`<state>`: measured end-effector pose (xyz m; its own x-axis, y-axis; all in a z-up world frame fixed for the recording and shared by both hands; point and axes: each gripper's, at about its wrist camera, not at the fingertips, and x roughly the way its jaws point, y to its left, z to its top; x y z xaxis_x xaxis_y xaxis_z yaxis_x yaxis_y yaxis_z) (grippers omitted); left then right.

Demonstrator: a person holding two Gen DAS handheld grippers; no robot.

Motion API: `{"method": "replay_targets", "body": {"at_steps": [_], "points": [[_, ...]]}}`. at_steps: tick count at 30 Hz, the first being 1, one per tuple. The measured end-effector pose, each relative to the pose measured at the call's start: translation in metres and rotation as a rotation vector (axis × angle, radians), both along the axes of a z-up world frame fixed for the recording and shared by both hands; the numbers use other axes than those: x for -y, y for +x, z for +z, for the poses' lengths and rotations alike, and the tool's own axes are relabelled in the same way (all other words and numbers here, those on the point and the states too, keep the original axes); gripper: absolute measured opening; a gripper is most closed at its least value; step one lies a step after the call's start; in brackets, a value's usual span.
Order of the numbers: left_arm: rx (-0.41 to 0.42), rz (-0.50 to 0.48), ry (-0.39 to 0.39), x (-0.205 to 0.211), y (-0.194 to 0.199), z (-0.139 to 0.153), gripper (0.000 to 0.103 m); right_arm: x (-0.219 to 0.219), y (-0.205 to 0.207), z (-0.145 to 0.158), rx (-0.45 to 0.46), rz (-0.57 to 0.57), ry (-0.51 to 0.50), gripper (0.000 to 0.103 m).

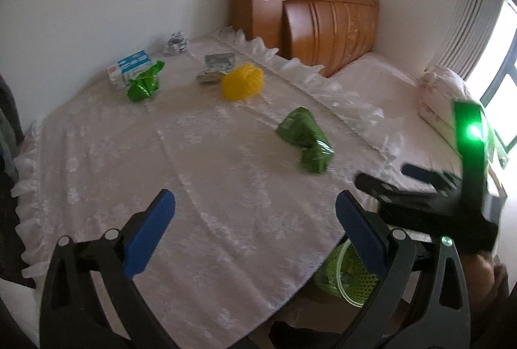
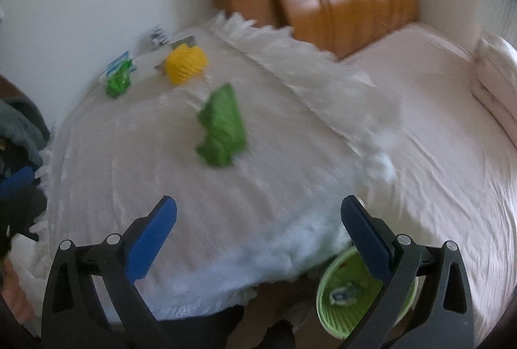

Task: Collect trash
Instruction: 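Reach the right tool to the green snack bag and close on it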

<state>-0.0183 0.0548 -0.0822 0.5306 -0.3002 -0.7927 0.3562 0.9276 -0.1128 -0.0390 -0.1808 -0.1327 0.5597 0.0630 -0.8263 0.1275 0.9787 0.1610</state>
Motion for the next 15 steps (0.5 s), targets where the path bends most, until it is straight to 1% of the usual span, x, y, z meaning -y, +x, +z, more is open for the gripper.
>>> {"method": "replay_targets", "body": {"at_steps": [3,5,6,8,9,10,11,14,15], "points": [[-0.013,0.021,0.014,-0.003,0.014,-0.006,0.095,-0.012,0.037,-0.011,-0.009,0.019,-0.049,0.101],[-0.023,0.034,0.015,-0.007,0.022,-0.008,0.095,-0.017,0.057,-0.021,-0.032,0.014,-0.086,0.101],[-0.031,0.043,0.016,-0.009,0.028,-0.009,0.095,-0.020,0.070,-0.030,-0.064,0.003,-0.115,0.100],[-0.031,0.052,0.014,-0.011,0.034,-0.009,0.095,-0.021,0.085,-0.041,-0.105,-0.003,-0.120,0.095],[-0.029,0.056,0.012,-0.012,0.037,-0.009,0.095,-0.021,0.091,-0.047,-0.133,-0.002,-0.100,0.088],[-0.028,0.058,0.010,-0.013,0.040,-0.009,0.095,-0.020,0.094,-0.052,-0.153,-0.004,-0.081,0.077],[-0.027,0.057,0.009,-0.013,0.042,-0.009,0.095,-0.017,0.095,-0.053,-0.161,-0.002,-0.068,0.071],[-0.027,0.058,0.012,-0.012,0.050,-0.010,0.095,-0.016,0.093,-0.052,-0.160,0.007,-0.065,0.046],[-0.031,0.058,0.011,-0.011,0.054,-0.011,0.095,-0.014,0.092,-0.051,-0.158,0.006,-0.051,0.045]]}}
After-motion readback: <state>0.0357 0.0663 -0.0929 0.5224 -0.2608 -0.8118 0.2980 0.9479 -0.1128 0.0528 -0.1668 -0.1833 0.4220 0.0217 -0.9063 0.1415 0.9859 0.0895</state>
